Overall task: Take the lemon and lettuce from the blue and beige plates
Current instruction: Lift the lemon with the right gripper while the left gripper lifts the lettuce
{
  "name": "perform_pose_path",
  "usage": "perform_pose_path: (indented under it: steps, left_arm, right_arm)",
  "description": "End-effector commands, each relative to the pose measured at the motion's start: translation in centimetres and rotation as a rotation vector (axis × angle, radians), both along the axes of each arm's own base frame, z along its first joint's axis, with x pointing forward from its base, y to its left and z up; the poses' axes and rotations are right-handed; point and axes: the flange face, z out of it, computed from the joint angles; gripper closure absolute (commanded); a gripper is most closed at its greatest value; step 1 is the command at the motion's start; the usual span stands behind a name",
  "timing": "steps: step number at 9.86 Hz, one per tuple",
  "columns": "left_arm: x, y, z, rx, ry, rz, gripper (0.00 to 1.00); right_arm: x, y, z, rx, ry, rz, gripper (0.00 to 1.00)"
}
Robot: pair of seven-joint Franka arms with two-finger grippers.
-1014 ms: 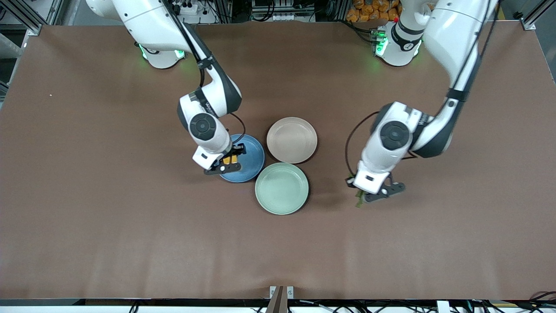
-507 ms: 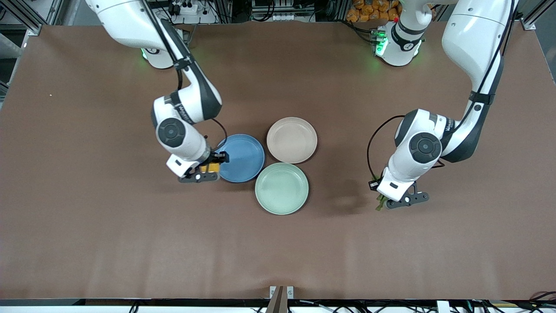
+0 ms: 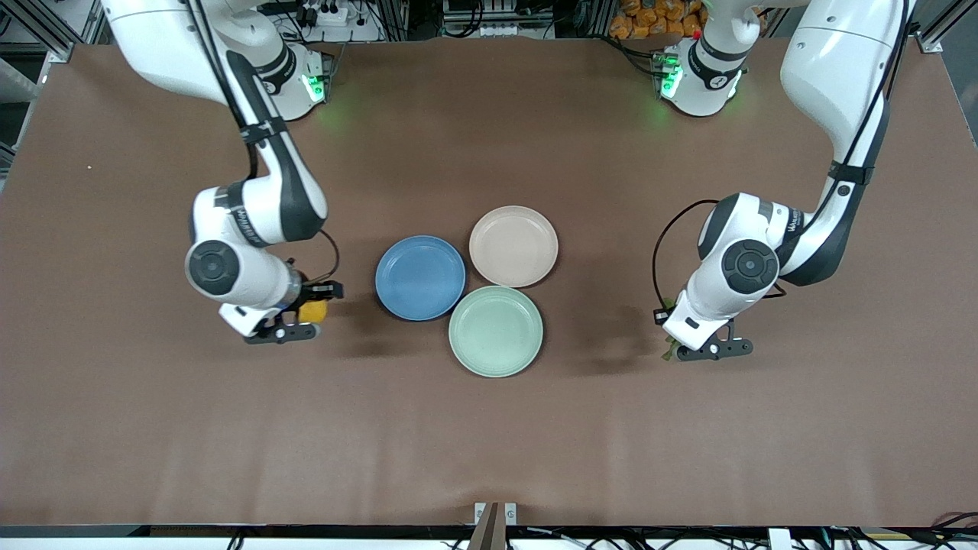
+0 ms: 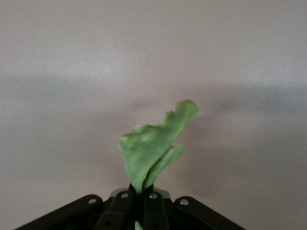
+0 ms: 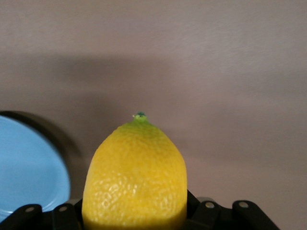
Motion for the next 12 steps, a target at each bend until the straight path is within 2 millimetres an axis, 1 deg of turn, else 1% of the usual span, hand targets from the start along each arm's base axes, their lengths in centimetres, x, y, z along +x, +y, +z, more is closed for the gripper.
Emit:
perform_pose_path:
  steps: [1, 2, 3, 4, 5, 6, 7, 8, 9, 10, 12]
  left_arm:
    - [0.4, 2.9, 0.5, 0.003, 0.022, -0.047, 1.0]
    - [0.5, 3.1, 0.5, 0.003, 0.023, -0.045, 1.0]
    - [0.6, 3.2, 0.6, 0.001, 0.02, -0.042, 1.0]
    - [0.8, 3.2, 0.5, -0.007, 0.021, -0.036, 0.78]
    - [0.8, 3.1, 0.4, -0.011, 0.022, -0.041, 0.01]
    - [0.7, 3.0, 0.4, -0.011, 0.025, -0.044, 0.0]
    - [0.6, 3.1, 0.4, -0.015, 0.029, -0.04, 0.0]
    - [0.0, 3.2, 0.0, -0.015, 0.043, -0.037, 0.0]
    - [-0.8, 3.7, -0.6, -0.01, 0.063, -0.035, 0.0]
    - [-2.4, 3.4, -0.7, -0.018, 0.087, -0.028, 0.0]
    - [-5.4, 2.3, 0.4, -0.047, 0.11, -0.01, 0.0]
  right_arm:
    - [0.6, -3.8, 0.5, -0.005, 0.006, 0.046, 0.62]
    - [0.7, -5.4, 0.5, -0.014, 0.005, 0.041, 0.62]
    - [0.7, -6.2, 0.4, -0.015, 0.008, 0.031, 0.62]
    - [0.6, -7.7, -0.1, -0.017, 0.014, 0.007, 0.65]
    - [0.1, -9.1, -1.3, -0.02, 0.017, -0.015, 0.66]
    - [-0.2, -10.5, -2.0, -0.021, 0.008, -0.036, 0.65]
    - [-0.3, -11.4, -2.3, -0.024, 0.008, -0.042, 0.64]
    - [-0.6, -12.6, -2.9, -0.033, 0.003, -0.031, 0.64]
    - [-1.3, -14.3, -4.1, -0.031, -0.031, -0.02, 0.62]
    - [-2.2, -15.6, -5.5, -0.033, -0.055, -0.02, 0.61]
    - [-3.9, -16.6, -7.6, -0.037, -0.062, -0.028, 0.62]
